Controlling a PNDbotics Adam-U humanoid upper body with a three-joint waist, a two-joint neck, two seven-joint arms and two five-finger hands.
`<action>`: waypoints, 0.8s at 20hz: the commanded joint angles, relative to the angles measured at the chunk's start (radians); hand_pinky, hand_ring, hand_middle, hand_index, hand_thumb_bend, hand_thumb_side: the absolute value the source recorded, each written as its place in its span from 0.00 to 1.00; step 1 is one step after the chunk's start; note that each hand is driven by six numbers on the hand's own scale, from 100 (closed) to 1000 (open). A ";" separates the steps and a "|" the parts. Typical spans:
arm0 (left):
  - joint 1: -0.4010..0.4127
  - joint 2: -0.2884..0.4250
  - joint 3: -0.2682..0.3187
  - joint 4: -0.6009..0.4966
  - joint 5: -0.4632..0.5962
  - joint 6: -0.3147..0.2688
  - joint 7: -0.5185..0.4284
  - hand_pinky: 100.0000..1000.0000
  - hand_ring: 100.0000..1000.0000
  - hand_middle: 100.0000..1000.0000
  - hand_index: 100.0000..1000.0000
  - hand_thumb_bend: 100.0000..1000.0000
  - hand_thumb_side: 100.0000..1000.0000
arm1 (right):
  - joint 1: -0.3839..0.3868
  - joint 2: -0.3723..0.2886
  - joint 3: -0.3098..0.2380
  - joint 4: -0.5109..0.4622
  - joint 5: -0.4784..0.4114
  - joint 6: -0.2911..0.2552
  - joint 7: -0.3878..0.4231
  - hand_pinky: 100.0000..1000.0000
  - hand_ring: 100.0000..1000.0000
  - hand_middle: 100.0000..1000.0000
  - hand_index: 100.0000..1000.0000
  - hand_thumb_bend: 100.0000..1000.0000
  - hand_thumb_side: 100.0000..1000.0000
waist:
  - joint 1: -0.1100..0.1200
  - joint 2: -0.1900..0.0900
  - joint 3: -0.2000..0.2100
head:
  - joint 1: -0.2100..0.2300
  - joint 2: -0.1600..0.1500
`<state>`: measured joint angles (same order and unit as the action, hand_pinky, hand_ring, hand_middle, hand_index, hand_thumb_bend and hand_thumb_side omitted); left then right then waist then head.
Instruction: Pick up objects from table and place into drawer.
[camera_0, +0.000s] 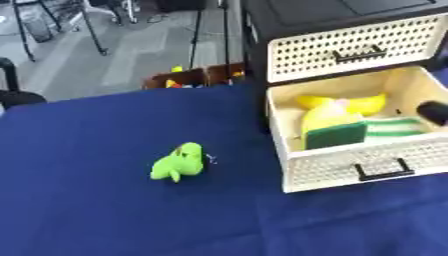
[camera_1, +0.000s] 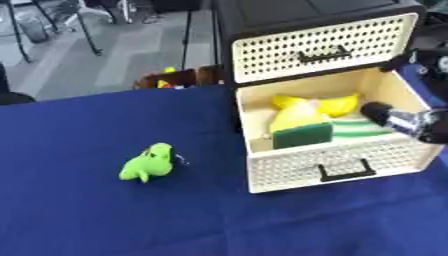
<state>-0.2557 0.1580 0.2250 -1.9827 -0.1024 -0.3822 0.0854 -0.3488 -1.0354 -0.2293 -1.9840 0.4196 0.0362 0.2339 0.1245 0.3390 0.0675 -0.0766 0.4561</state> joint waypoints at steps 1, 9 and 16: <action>-0.003 0.023 0.009 -0.017 -0.003 0.000 0.004 0.49 0.73 0.71 0.85 0.01 0.96 | -0.043 -0.006 -0.063 -0.016 -0.053 -0.003 -0.048 0.00 0.15 0.10 0.79 0.46 1.00 | -0.002 -0.024 -0.002 | 0.019 0.011; -0.007 0.042 0.007 -0.017 -0.006 -0.002 0.018 0.49 0.73 0.72 0.85 0.02 0.96 | -0.119 0.042 -0.134 -0.016 -0.172 -0.070 -0.167 0.06 0.25 0.19 0.80 0.26 1.00 | 0.008 -0.028 -0.002 | 0.047 0.022; -0.029 0.098 -0.008 -0.017 -0.011 -0.001 0.028 0.49 0.73 0.72 0.86 0.02 0.94 | -0.176 0.083 -0.143 -0.016 -0.275 -0.169 -0.270 0.31 0.47 0.43 0.82 0.00 1.00 | 0.017 -0.031 0.001 | 0.070 0.029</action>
<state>-0.2738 0.2174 0.2178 -1.9827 -0.1102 -0.3822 0.1081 -0.5105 -0.9350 -0.3575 -1.9842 0.1698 -0.1184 -0.0157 0.1484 0.3296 0.0679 -0.0118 0.4801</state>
